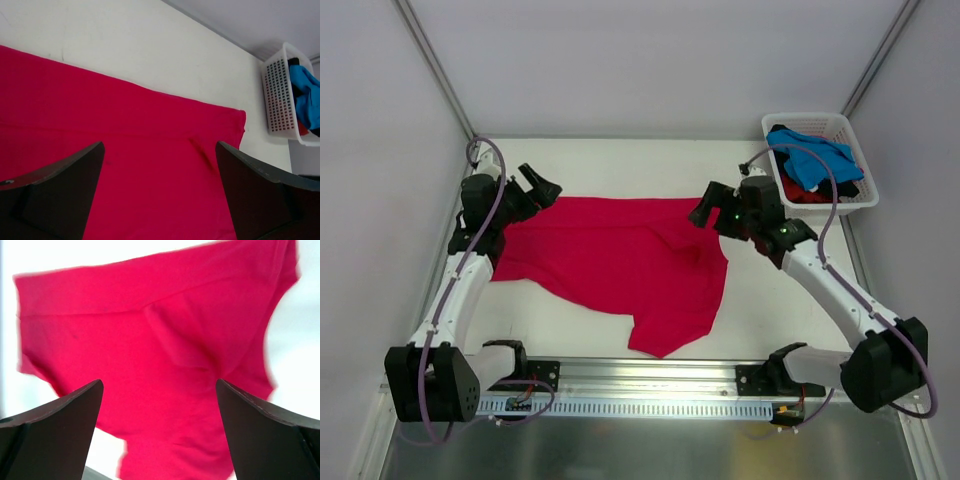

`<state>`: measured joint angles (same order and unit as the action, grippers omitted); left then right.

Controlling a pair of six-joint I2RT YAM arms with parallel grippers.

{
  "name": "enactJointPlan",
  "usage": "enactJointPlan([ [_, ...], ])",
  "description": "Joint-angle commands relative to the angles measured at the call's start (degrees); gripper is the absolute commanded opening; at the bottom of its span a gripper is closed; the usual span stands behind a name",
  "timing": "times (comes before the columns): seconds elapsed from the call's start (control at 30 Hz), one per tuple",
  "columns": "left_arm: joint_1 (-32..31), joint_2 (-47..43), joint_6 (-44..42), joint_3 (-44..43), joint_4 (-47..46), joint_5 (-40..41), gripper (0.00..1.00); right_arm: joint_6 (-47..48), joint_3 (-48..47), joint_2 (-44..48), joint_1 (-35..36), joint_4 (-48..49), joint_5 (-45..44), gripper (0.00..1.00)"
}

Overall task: Fold and stack the t-shirts
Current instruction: Fold the tshirt

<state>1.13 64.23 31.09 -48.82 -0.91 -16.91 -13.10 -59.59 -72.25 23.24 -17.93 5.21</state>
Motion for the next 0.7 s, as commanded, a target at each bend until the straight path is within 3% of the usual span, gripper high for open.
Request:
enactJointPlan([
  [0.0, 0.46, -3.66, 4.07, 2.14, 0.64, 4.42, 0.95, -25.72, 7.37, 1.77, 4.6, 5.43, -9.32, 0.99],
  [0.13, 0.46, -8.5, 2.14, 3.81, 3.1, 6.44, 0.96, -35.04, 9.93, -2.28, 6.02, 5.27, -13.21, 0.96],
  [0.27, 0.46, -12.28, 2.04, 5.66, 4.33, 7.68, 0.97, -41.81, 12.48, -6.14, 9.35, 12.74, -12.85, 0.88],
  [0.47, 0.46, -15.36, 1.43, 8.39, 5.3, 8.12, 0.98, -44.99, 6.51, -19.22, 12.88, 17.49, -14.78, 0.78],
  [0.67, 0.46, -17.29, 0.82, 8.56, 6.44, 8.47, 0.99, -41.57, 0.19, -22.76, 14.99, 13.81, -22.96, 0.72],
])
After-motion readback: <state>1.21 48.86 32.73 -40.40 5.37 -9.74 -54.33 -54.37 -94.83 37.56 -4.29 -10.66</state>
